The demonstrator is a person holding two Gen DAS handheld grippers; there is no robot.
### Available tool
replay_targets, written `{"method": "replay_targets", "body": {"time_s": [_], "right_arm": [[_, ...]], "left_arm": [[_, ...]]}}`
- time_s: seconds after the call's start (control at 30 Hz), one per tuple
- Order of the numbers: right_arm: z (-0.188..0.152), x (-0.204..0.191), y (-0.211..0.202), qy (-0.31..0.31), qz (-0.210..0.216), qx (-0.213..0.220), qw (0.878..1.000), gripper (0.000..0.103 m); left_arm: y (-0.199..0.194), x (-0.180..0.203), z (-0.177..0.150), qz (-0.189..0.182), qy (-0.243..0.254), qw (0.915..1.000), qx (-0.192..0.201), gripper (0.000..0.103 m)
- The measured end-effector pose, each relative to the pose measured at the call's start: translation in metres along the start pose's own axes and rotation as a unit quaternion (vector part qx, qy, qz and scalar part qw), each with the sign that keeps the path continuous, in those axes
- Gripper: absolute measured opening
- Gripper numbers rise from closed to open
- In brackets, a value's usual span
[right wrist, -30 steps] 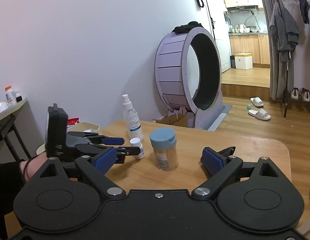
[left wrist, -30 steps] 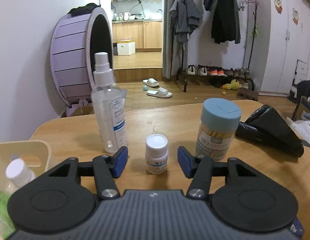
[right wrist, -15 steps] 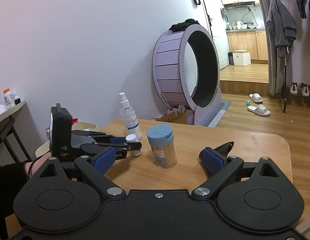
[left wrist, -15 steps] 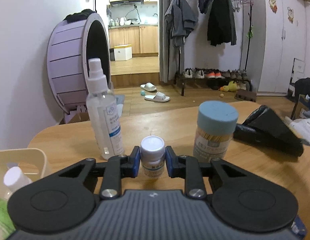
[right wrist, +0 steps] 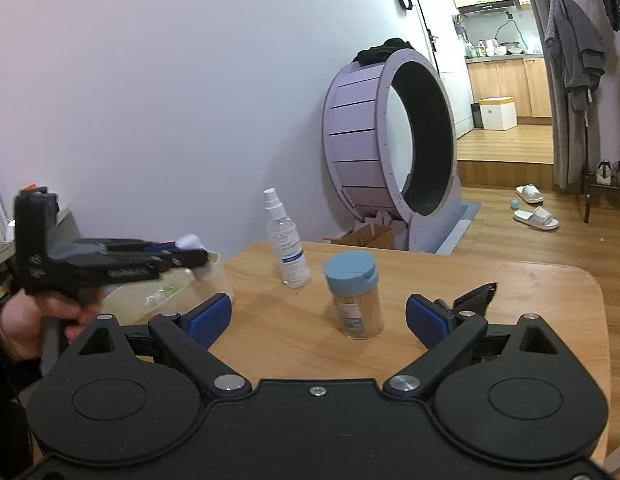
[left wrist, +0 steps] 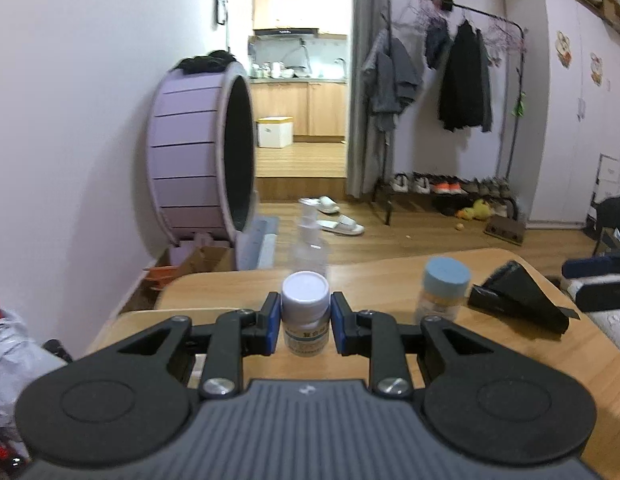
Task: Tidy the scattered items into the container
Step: 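Carry the small pill bottle with the left gripper into the basket and open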
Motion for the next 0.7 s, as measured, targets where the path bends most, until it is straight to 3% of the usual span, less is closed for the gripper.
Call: {"method": "replay_targets", "body": {"time_s": [0.33, 0.7], "right_arm": [[-0.012, -0.036, 0.010, -0.006, 0.039, -0.013, 0.999, 0.094], [-0.018, -0.037, 0.013, -0.006, 0.035, -0.026, 0.999, 0.094]], "left_arm": [[0.012, -0.088, -0.019, 0.077, -0.005, 0.9956, -0.054, 0.026], [0.045, -0.107, -0.035, 0.066, 0.013, 0.9936, -0.091, 0.027]]}}
Point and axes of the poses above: each gripper's, at about its wrist camera, not at the fingertips, and y roughly the way its jaws point, x to its right, z to its top, the point moved 10 cm from there along y, roughly the way its jaws point, and after that the axes turned 12 degrees about x, right-handed, at the moved point
